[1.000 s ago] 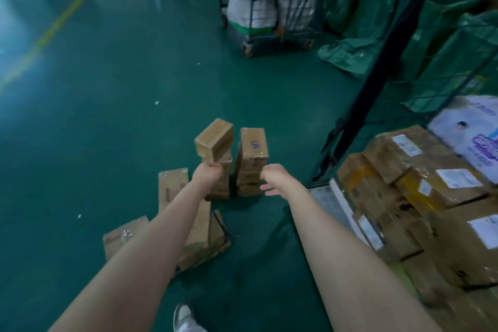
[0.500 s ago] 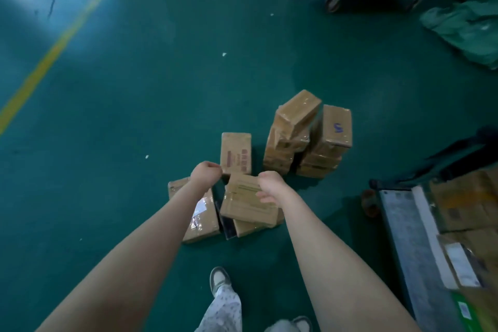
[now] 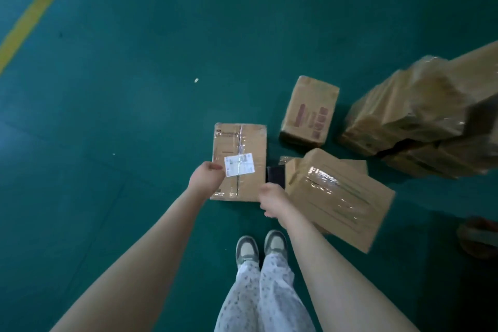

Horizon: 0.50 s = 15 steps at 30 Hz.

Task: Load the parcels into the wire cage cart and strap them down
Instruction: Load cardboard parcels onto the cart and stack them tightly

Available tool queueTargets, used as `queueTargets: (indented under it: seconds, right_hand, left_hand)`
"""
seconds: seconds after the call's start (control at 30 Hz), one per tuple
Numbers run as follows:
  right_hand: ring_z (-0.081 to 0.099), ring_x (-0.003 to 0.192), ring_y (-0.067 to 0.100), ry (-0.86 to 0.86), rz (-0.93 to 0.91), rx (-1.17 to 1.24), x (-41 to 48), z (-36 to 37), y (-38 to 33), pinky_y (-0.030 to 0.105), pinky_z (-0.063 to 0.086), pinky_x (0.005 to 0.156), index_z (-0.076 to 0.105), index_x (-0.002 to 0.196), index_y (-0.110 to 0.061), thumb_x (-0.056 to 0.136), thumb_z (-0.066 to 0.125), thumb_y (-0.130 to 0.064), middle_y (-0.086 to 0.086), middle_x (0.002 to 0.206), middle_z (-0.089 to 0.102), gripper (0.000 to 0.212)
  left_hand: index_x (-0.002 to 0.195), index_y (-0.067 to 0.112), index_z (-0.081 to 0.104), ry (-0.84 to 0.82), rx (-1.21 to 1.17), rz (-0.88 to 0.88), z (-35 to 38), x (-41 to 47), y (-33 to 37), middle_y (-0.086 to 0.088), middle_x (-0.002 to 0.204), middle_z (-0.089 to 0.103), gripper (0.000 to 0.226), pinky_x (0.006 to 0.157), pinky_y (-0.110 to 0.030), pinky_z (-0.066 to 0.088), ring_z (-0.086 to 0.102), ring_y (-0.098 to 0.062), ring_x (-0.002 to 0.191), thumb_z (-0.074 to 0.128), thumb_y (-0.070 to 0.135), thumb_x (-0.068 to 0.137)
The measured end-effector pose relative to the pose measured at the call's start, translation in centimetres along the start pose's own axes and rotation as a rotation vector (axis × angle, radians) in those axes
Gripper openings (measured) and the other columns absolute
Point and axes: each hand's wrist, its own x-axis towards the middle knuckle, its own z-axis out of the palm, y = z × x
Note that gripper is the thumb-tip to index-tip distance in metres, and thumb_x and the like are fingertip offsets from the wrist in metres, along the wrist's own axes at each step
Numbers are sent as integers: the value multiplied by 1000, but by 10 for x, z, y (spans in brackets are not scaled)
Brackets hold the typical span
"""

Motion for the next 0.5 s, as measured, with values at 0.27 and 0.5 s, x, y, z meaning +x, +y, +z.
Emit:
queueTargets:
  seconds: [0.27, 0.5]
  right_hand:
    - [54, 93, 24, 79, 110, -138, 184, 64, 78, 24, 36, 62, 51, 125, -7, 94, 41, -14, 11, 114, 58, 33]
    - [53, 113, 34, 193, 242, -105, 267, 95, 129, 30, 41, 76, 34, 136, -4, 93, 45, -15, 15, 130, 50, 46]
  left_hand:
    - [133, 11, 44, 28, -59, -186, 61, 158, -116, -12, 117, 57, 41, 87, -37, 46, 55, -31, 109, 47, 17, 92]
    - [139, 10, 32, 1, -148, -287, 116, 244, -176, -4, 106, 49, 51, 76, -28, 35, 45, -20, 88, 48, 16, 91]
